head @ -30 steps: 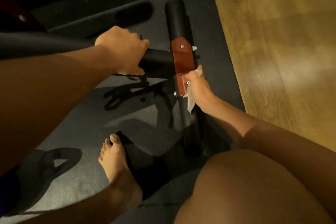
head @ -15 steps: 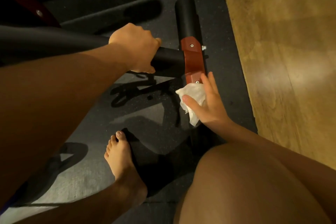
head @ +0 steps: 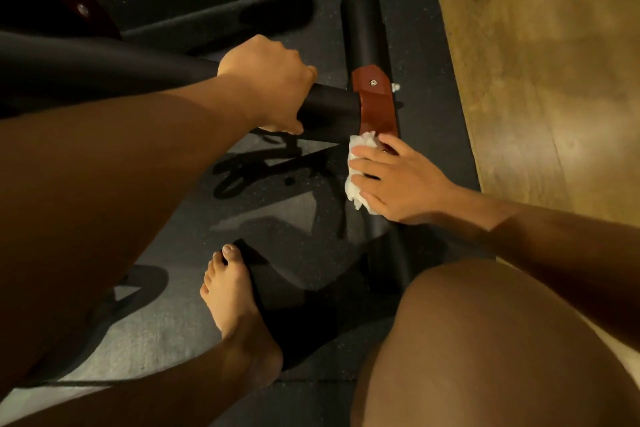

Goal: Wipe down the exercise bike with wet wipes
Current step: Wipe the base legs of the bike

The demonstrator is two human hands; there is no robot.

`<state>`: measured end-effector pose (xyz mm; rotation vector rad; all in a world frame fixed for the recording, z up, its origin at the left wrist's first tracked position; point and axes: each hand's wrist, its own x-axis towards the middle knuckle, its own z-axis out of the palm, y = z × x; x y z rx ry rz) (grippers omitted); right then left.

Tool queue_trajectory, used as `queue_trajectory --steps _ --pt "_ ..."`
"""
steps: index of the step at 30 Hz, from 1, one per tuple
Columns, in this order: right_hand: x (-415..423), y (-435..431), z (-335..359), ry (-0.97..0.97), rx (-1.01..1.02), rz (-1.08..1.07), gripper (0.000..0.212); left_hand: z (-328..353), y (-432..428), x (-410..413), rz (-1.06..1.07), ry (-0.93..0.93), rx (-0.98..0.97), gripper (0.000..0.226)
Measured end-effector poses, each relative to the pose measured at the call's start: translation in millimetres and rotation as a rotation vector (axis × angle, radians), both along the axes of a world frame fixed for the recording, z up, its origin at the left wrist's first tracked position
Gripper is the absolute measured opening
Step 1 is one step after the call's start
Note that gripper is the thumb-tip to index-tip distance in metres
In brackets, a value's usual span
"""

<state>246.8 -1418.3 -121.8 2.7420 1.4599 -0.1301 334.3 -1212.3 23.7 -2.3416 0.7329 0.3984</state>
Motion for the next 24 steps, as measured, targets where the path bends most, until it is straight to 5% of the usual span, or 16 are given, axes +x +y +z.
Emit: queue_trajectory --steps 11,17,24 --pt "-43.9 -8.1 -0.5 -0.002 -0.001 0.122 0.022 -1.0 -0.6 0.2 0.025 0.006 -0.01 0.058" --pt "-9.4 2.0 0.9 -0.071 0.128 -0.237 0.037 -3.4 -0.7 2.8 0.023 0.013 -0.009 0.056" --pt "-81.7 2.1 -2.8 0.4 0.393 -0.886 0.065 -4.2 0.8 3.1 0.037 0.031 -0.014 0.054"
